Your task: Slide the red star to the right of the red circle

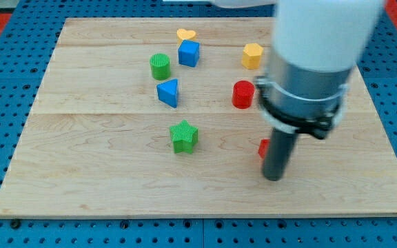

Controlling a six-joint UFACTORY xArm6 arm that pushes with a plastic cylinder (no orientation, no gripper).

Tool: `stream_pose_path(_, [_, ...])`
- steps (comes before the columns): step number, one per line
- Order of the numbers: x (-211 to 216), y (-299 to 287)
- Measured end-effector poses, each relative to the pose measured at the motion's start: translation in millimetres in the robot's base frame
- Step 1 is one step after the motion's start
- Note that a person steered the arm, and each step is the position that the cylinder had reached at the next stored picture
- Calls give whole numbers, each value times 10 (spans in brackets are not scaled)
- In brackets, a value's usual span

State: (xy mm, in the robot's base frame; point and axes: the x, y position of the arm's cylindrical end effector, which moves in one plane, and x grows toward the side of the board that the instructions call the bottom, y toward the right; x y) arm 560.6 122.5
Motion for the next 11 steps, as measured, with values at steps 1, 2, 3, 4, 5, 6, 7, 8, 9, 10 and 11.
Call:
stream_pose_path(1, [-465,74])
stream_pose_path(2, [-693,202])
stream_pose_path(3, [-340,-249])
stream_pose_path(4, [-605,-369])
stream_pose_path(5, [-794,255])
stream_pose_path(6, [-438,263])
stream_pose_path(7, [-662,-548])
stream_pose_path(8, [-1008,-576])
stream_pose_path(9, [-982,348])
stream_pose_path(10, [-825,400])
stream_pose_path(11, [-659,790])
